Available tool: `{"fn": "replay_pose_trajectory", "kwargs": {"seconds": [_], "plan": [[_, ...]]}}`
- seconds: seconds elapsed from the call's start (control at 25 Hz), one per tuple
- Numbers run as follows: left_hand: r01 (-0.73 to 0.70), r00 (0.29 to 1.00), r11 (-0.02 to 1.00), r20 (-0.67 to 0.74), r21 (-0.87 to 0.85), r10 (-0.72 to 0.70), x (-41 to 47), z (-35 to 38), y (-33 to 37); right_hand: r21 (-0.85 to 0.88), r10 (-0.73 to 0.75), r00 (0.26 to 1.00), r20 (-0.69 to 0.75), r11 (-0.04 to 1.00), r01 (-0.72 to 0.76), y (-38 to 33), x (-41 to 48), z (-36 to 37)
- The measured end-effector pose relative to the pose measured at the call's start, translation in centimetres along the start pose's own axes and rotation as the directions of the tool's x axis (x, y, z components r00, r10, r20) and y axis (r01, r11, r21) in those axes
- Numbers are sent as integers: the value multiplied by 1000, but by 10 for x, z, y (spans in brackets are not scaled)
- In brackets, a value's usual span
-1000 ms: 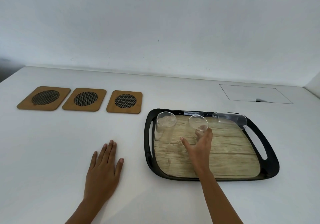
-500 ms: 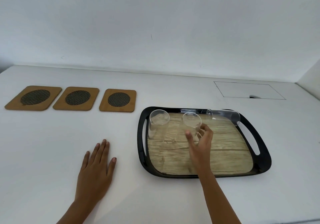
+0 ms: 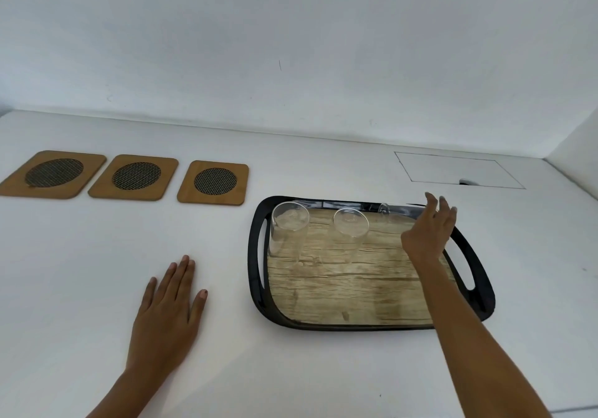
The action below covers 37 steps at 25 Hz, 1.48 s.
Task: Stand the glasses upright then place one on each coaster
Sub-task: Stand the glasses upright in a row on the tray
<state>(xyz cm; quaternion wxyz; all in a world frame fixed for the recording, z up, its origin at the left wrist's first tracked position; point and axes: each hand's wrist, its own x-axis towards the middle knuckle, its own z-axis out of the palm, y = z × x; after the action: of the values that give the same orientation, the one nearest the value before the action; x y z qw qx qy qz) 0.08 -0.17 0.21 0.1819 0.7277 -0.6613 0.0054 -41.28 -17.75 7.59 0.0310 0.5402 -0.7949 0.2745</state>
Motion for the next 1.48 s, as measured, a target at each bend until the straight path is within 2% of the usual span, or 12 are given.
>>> {"fn": "replay_pose_trajectory", "kwargs": {"seconds": [0.08, 0.16, 0.28, 0.4, 0.64, 0.84, 0.96, 1.12, 1.2, 1.28, 1.36, 1.48], "plan": [[1, 1000, 1000, -2, 2, -1, 0, -1, 1, -136, -129, 988, 81, 981, 139, 8, 14, -1], [1, 1000, 1000, -5, 3, -1, 0, -1, 1, -169, -209, 965, 156, 957, 235, 13, 22, -3], [3, 1000, 1000, -6, 2, -2, -1, -1, 2, -234, -256, 935, 245, 921, 313, 22, 29, -1], [2, 1000, 1000, -8, 0, -2, 0, -2, 2, -274, -333, 903, 270, 873, 404, 30, 29, 7], [1, 1000, 1000, -11, 0, -1, -1, -3, 2, -341, -409, 892, 192, 825, 451, 35, 21, 7], [-2, 1000, 1000, -14, -7, 2, -1, -3, 2, -285, -394, 895, 208, 851, 441, 34, 7, -11], [-6, 1000, 1000, -17, -8, 5, 0, -3, 2, -185, -357, 917, 176, 903, 387, 32, -6, -23], [2, 1000, 1000, -19, -22, -3, -1, -3, 3, 146, -203, 973, 112, 972, 186, 32, -25, -35], [2, 1000, 1000, -20, -18, -3, -1, -3, 2, 388, -123, 989, 79, 918, 83, 28, -39, -42], [0, 1000, 1000, -19, -14, -1, -1, -2, 2, 586, -30, 995, 91, 810, -29, 19, -56, -48], [1, 1000, 1000, -16, -15, -2, -1, -1, 1, 676, 18, 995, 96, 733, -79, 10, -74, -48], [3, 1000, 1000, -15, -22, -3, 0, -1, 1, 697, 47, 995, 93, 710, -99, 0, -92, -39]]}}
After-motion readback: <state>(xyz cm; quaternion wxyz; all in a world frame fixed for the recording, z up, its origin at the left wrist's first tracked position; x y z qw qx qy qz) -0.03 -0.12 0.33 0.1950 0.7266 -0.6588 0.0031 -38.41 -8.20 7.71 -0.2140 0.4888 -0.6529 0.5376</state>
